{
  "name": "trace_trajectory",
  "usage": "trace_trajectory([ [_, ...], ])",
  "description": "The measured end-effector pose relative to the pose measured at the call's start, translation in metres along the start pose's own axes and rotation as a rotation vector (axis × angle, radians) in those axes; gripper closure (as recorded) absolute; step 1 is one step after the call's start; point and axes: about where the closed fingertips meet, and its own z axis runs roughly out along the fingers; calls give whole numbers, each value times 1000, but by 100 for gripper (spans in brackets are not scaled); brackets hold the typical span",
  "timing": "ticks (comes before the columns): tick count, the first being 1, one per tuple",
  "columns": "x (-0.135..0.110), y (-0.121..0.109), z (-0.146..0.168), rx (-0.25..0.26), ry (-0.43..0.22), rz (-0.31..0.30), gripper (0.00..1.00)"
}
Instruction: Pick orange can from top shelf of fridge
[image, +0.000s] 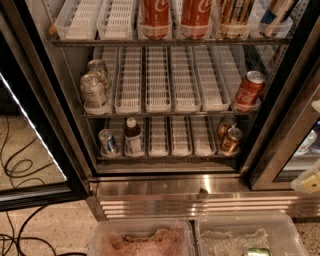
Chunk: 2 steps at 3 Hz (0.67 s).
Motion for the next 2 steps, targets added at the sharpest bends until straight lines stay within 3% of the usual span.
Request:
trace_trajectory([
  [1, 6, 21, 26, 3, -64, 81, 0],
  [2, -1, 55, 49, 70, -182, 270, 0],
])
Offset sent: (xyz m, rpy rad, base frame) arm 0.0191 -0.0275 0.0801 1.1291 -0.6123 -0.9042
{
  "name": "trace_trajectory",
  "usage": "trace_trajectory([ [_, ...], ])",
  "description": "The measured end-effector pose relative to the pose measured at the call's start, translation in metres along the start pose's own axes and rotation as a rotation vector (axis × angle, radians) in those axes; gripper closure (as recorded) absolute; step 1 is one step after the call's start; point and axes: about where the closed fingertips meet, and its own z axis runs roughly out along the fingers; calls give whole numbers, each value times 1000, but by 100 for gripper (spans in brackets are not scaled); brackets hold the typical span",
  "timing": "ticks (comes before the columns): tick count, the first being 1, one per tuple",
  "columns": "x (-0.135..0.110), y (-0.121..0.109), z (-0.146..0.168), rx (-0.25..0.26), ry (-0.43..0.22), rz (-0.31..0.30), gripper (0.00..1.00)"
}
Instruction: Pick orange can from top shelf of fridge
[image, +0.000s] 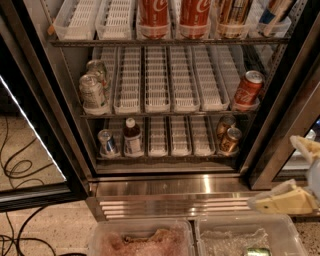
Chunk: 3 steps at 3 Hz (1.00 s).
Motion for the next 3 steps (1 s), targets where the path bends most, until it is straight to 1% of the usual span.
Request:
trace_trajectory([
  [1, -16, -2, -1, 61, -66, 70, 0],
  [2, -16, -2, -1, 61, -67, 71, 0],
  [3, -22, -6, 2, 116, -129, 135, 0],
])
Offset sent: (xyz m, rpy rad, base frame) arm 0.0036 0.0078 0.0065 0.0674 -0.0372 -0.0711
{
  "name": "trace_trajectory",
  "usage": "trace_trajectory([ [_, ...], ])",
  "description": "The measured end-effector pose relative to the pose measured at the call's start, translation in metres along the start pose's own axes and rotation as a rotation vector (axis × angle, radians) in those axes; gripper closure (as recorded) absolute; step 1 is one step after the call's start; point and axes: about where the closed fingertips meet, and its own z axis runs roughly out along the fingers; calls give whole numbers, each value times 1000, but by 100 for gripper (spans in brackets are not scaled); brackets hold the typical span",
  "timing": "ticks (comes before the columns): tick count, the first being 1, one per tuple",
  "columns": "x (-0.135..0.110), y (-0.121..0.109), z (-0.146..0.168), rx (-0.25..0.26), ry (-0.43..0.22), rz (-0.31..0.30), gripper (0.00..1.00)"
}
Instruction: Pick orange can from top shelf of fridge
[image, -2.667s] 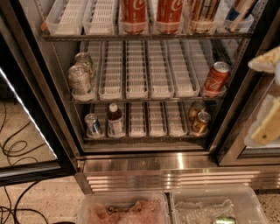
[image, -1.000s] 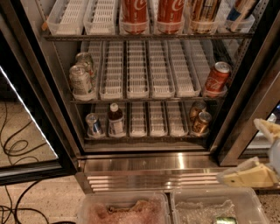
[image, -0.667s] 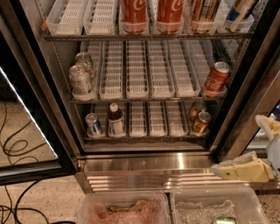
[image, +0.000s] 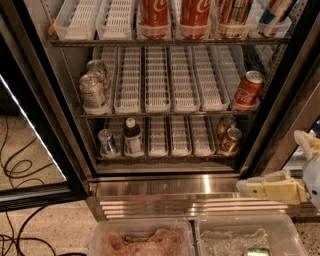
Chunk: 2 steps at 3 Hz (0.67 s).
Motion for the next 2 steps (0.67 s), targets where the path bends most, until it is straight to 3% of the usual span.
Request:
trace_trajectory([
  [1, 29, -4, 16, 99, -86, 114, 0],
  [2, 46, -52, 10, 257, -231, 250, 0],
])
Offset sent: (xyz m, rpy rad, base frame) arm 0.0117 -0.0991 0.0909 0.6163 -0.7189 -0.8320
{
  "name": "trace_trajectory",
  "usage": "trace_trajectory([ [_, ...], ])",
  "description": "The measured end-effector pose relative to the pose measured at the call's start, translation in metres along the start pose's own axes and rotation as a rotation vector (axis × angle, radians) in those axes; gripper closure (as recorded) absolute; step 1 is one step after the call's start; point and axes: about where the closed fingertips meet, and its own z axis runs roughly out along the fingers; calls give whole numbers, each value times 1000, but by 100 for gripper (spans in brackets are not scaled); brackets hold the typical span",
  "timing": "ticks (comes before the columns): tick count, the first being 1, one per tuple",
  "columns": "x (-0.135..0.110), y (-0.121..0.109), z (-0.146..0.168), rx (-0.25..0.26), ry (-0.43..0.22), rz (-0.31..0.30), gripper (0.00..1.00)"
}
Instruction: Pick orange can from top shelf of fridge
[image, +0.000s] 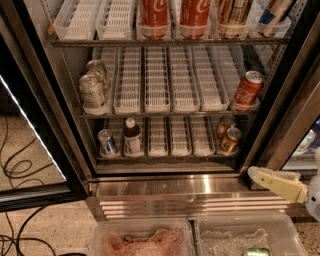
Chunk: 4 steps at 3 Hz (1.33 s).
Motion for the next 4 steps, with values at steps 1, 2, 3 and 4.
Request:
trace_trajectory([
  [1, 13, -19, -5, 69, -41, 72, 0],
  [2, 13, -19, -5, 69, -41, 72, 0],
  [3, -1, -10, -4, 12, -112, 65, 0],
  [4, -39, -2, -10, -41, -236, 34, 0],
])
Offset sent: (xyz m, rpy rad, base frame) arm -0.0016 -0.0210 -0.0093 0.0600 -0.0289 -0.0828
